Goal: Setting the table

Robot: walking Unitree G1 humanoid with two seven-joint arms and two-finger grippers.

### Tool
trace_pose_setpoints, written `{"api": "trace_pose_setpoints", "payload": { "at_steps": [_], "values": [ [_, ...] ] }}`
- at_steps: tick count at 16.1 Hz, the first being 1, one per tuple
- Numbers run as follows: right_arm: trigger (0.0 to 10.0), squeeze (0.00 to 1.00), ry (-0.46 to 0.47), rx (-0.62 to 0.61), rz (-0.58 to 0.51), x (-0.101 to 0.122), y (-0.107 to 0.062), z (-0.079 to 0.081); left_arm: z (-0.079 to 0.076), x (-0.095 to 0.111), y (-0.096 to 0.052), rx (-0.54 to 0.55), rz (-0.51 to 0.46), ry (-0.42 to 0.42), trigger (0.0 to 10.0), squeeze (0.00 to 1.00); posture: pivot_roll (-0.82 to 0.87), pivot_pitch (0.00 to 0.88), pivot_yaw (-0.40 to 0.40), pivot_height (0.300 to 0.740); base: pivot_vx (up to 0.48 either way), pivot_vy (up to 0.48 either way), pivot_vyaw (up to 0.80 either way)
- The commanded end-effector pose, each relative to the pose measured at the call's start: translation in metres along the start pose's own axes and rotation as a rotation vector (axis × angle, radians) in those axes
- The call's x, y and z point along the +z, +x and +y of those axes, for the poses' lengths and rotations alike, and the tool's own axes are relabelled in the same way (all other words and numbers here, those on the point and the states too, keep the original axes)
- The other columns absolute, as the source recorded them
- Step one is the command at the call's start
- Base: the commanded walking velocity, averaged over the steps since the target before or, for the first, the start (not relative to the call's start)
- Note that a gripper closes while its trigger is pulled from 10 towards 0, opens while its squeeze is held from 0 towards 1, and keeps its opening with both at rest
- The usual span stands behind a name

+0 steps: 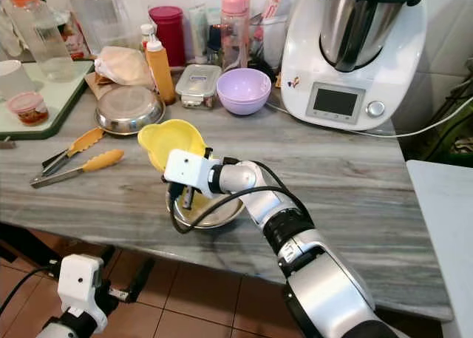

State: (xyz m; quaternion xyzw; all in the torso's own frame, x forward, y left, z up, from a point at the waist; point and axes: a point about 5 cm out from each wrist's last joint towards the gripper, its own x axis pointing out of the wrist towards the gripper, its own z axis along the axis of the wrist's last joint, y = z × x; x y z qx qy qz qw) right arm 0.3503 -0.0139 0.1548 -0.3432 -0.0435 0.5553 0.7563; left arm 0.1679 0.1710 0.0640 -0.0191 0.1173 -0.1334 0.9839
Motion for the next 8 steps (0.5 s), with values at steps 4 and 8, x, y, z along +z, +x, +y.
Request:
{"api": "trace_pose_setpoints", "payload": {
  "at_steps": [4, 8],
  "values": [
    [10.0, 0.0, -0.096, 0.046, 0.004, 0.006, 0.004, -0.004, -0.007, 0.006, -0.004, 0.005, -0.005, 0.005, 10.0, 0.0, 0.07, 0.07, -0.001, 0.74, 0.0, 0.0, 0.0],
    [10.0, 0.73, -0.127, 0.048, 0.005, 0.003, 0.004, -0.002, -0.011, 0.018, 0.0, -0.008, -0.03, -0.011, 10.0, 0.0, 0.07, 0.07, 0.0, 0.74, 0.0, 0.0, 0.0]
  ]
}}
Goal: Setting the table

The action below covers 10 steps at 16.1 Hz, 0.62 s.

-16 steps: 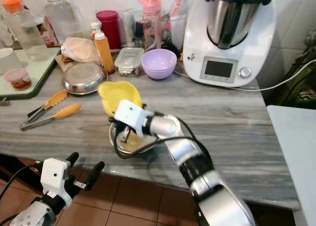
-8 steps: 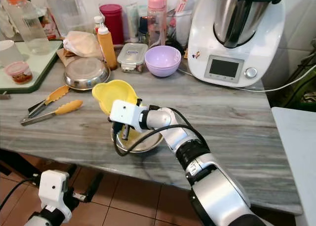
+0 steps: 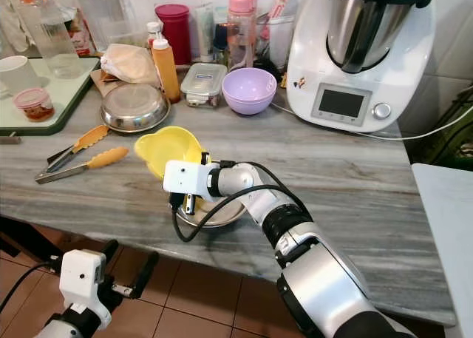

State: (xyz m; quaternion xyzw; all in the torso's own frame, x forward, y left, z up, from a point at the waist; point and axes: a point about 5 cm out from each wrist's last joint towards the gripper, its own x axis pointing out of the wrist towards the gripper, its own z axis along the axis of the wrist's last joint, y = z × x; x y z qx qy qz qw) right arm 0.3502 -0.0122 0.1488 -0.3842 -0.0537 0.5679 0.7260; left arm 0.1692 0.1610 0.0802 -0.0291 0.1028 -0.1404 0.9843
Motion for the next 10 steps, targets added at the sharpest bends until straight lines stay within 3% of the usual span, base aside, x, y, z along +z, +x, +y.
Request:
{"api": "trace_pose_setpoints", "payload": {
  "at_steps": [1, 3, 10],
  "values": [
    [10.0, 0.71, -0.047, -0.014, -0.008, 0.005, 0.001, -0.006, -0.005, 0.014, 0.0, -0.046, -0.049, -0.005, 10.0, 0.0, 0.07, 0.07, 0.001, 0.74, 0.0, 0.0, 0.0],
    [10.0, 1.0, -0.051, -0.027, -0.007, 0.004, 0.0, -0.006, -0.006, 0.019, 0.0, -0.058, -0.063, 0.0, 10.0, 0.0, 0.07, 0.069, 0.003, 0.74, 0.0, 0.0, 0.0],
    [10.0, 1.0, -0.109, -0.08, -0.015, 0.005, -0.003, -0.012, 0.001, 0.018, 0.007, -0.035, -0.059, 0.012, 10.0, 0.0, 0.06, 0.055, 0.008, 0.74, 0.0, 0.0, 0.0]
  ]
}}
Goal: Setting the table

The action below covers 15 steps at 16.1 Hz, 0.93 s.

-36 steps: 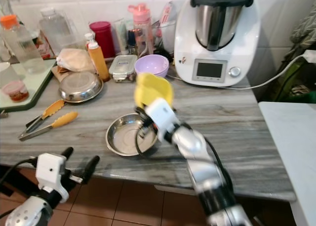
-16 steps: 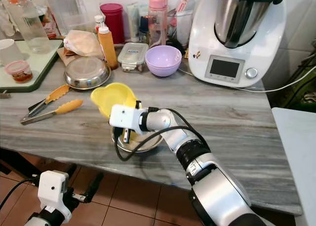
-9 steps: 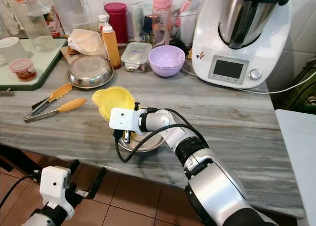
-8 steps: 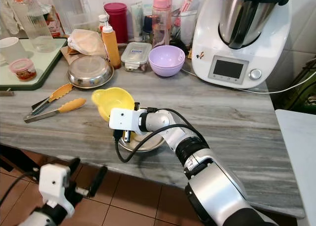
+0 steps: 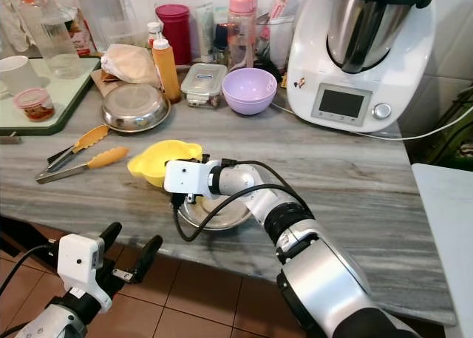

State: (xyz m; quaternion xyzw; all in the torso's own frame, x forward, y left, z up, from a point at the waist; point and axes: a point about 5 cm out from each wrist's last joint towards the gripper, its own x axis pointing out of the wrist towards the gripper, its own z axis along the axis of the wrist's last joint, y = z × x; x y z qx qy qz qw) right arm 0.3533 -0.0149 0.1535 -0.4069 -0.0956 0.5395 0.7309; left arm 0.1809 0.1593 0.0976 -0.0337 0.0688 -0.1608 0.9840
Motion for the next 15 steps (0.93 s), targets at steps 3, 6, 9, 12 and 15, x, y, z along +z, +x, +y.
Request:
{"api": "trace_pose_setpoints", "payload": {
  "at_steps": [3, 6, 9, 12, 15],
  "values": [
    [10.0, 1.0, -0.063, -0.061, -0.005, 0.003, -0.004, -0.012, 0.005, -0.008, 0.0, 0.019, 0.019, 0.011, 10.0, 0.0, 0.06, 0.048, 0.012, 0.74, 0.0, 0.0, 0.0],
    [10.0, 1.0, -0.066, -0.085, 0.024, -0.003, -0.007, -0.012, 0.009, -0.012, 0.001, 0.025, 0.026, 0.014, 10.0, 0.0, 0.06, 0.047, 0.015, 0.74, 0.0, 0.0, 0.0],
    [10.0, 1.0, -0.085, -0.107, 0.017, -0.002, -0.008, -0.014, 0.009, -0.014, 0.002, 0.024, 0.025, 0.019, 10.0, 0.0, 0.06, 0.045, 0.019, 0.74, 0.0, 0.0, 0.0],
    [10.0, 1.0, -0.06, -0.277, -0.086, 0.006, -0.019, -0.032, 0.01, -0.003, 0.006, 0.022, -0.016, 0.03, 10.0, 0.0, 0.05, 0.036, 0.014, 0.74, 0.0, 0.0, 0.0],
    [10.0, 1.0, 0.056, -0.523, -0.152, -0.003, -0.045, -0.043, 0.01, 0.001, 0.01, 0.018, -0.038, 0.031, 10.0, 0.0, 0.02, 0.024, 0.02, 0.74, 0.0, 0.0, 0.0]
  ]
}}
